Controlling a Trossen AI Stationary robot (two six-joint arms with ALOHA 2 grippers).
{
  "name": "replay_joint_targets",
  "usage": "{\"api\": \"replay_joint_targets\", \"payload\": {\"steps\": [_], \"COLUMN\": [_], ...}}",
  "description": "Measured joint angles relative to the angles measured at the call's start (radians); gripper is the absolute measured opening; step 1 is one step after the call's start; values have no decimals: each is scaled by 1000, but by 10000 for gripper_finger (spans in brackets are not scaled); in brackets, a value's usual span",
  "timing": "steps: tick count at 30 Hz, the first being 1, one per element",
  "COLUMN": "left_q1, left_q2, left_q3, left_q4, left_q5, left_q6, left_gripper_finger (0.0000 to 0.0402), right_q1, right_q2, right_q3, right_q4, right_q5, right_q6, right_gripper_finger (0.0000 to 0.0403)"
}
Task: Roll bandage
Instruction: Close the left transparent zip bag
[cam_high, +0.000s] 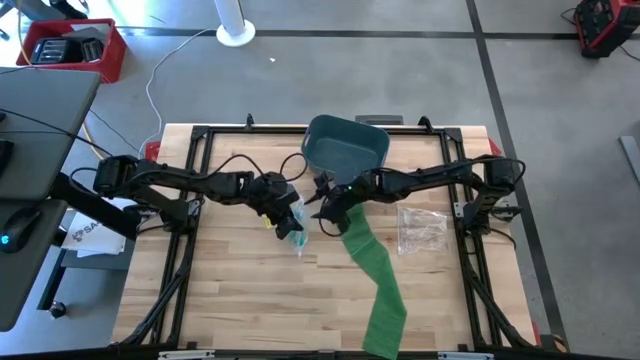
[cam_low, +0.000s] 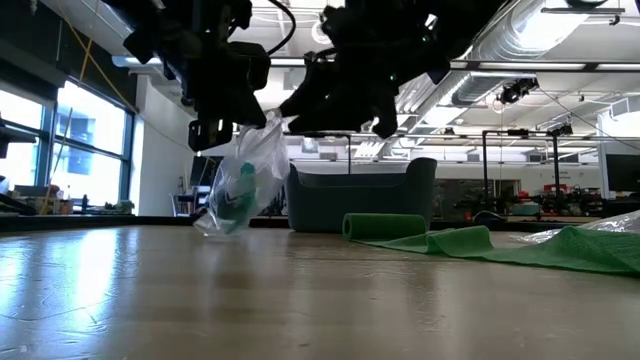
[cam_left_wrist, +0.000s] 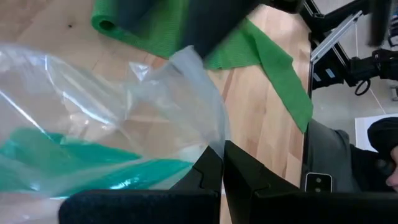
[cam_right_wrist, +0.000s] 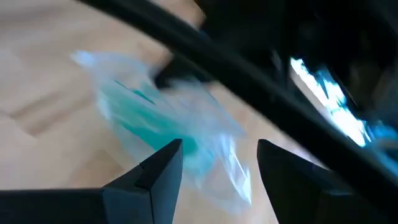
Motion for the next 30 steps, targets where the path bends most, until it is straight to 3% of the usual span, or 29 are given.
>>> {"api": "replay_joint_targets", "payload": {"steps": [4, 9, 19, 25, 30], "left_q1": [-2, 0, 19, 46, -11], "left_q2": [0, 0, -16, -111, -187], "left_q3": [0, 0, 0, 0, -11], "left_q4": [-5, 2, -37, -240, -254], "left_q5": [10, 4, -17, -43, -195], "left_q6": [1, 9, 88, 219, 343], "left_gripper_finger": [0, 1, 53, 82, 87], "right_q1": [19, 40, 40, 4, -52], "right_q2": [6, 6, 6, 5, -37], "right_q3": [1, 1, 1, -2, -121], "right_q4": [-6, 0, -53, -242, -138], "right_q5": [-91, -100, -26, -27, -55], "right_q6": [-27, 0, 143, 321, 440], "right_gripper_finger": [190, 163, 11, 3, 1]}}
